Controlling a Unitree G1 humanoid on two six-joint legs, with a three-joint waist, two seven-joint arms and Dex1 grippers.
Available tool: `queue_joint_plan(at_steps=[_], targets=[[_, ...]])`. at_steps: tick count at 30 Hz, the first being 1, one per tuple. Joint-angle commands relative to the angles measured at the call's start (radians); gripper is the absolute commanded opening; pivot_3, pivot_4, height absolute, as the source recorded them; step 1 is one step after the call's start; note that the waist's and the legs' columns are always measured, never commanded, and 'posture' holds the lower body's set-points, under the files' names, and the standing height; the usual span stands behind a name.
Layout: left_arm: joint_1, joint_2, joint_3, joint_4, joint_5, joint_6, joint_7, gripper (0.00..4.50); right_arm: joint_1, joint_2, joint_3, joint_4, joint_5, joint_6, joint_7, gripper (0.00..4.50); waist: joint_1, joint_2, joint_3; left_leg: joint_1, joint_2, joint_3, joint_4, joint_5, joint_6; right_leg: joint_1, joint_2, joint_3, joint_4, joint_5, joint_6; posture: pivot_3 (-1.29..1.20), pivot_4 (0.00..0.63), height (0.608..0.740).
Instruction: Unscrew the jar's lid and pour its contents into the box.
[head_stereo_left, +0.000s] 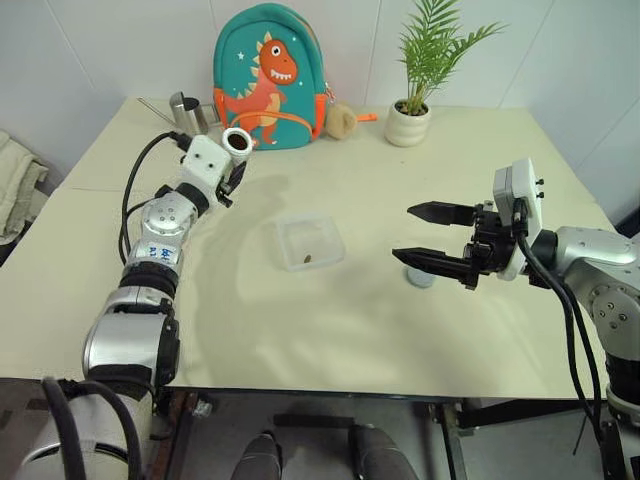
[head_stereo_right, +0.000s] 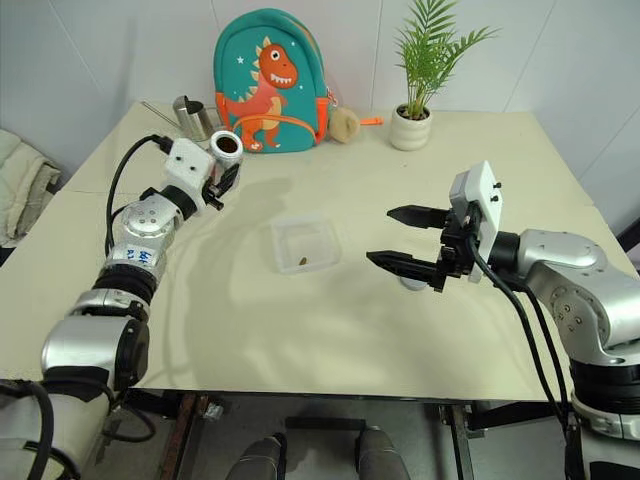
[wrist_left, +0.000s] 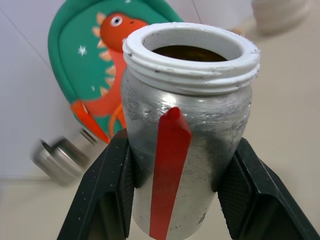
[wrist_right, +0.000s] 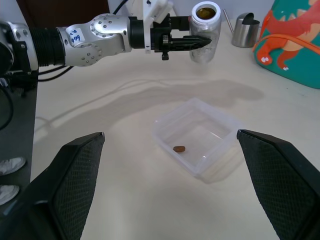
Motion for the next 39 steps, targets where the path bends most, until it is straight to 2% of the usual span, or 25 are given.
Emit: queue_joint_plan(at_steps=[1, 4, 9, 16, 24, 32, 39], targets=[[0.063, -0.033, 0.104, -0.144, -0.178, 0.200, -0.073, 1.86, -0.039, -0.007, 0.015, 0.012, -0.010, -0.021, 0.032, 4.46, 0.000, 0.000, 0.000, 0.000, 0.000, 0.000, 0.002, 0.000, 0.000, 0.000, 0.000, 0.000, 0.001, 0.000, 0.000, 0.00, 0.150, 0.740], [0.131, -0.049, 0.120, -0.242, -0.227, 0.305, -0.109, 1.86, -0.054, -0.010, 0.025, 0.026, -0.014, -0.020, 0.047, 4.46, -0.002, 0.000, 0.000, 0.001, 0.000, 0.000, 0.004, 0.000, 0.000, 0.002, 0.000, 0.000, 0.003, 0.000, 0.000, 0.00, 0.150, 0.740], [0.237, -0.027, 0.105, -0.350, -0.213, 0.404, -0.098, 1.86, -0.070, -0.015, 0.043, 0.052, -0.024, -0.008, 0.074, 4.46, -0.002, 0.000, 0.000, 0.002, 0.000, -0.001, 0.005, 0.000, 0.000, 0.002, 0.001, 0.001, 0.004, 0.001, -0.001, 0.00, 0.150, 0.740], [0.284, 0.001, 0.068, -0.467, -0.181, 0.463, -0.106, 1.86, -0.089, -0.005, 0.058, 0.085, -0.038, -0.012, 0.099, 4.46, -0.002, 0.000, 0.000, 0.002, 0.000, -0.001, 0.004, 0.001, 0.000, 0.002, 0.001, 0.001, 0.004, 0.001, -0.002, 0.00, 0.150, 0.740], [0.326, 0.048, 0.037, -0.573, -0.161, 0.520, -0.136, 4.47, -0.097, 0.024, 0.034, 0.112, -0.034, -0.035, 0.111, 4.50, -0.004, 0.000, 0.000, 0.002, 0.000, -0.001, 0.004, 0.001, 0.000, 0.002, 0.001, 0.001, 0.003, 0.001, -0.002, 0.00, 0.150, 0.740], [0.347, 0.103, -0.006, -0.631, -0.140, 0.556, -0.203, 4.47, -0.097, 0.028, 0.005, 0.114, -0.021, -0.050, 0.111, 4.50, -0.003, 0.000, 0.000, 0.002, 0.000, 0.000, 0.004, 0.001, 0.000, 0.002, 0.001, 0.001, 0.003, 0.001, -0.002, 0.00, 0.150, 0.740], [0.356, 0.205, -0.075, -0.641, -0.112, 0.492, -0.379, 4.47, -0.085, 0.001, -0.002, 0.102, -0.026, -0.047, 0.110, 4.50, -0.009, 0.000, 0.000, 0.002, 0.001, 0.000, 0.002, 0.001, 0.000, 0.002, 0.001, 0.001, 0.001, 0.001, -0.002, 0.00, 0.150, 0.740]])
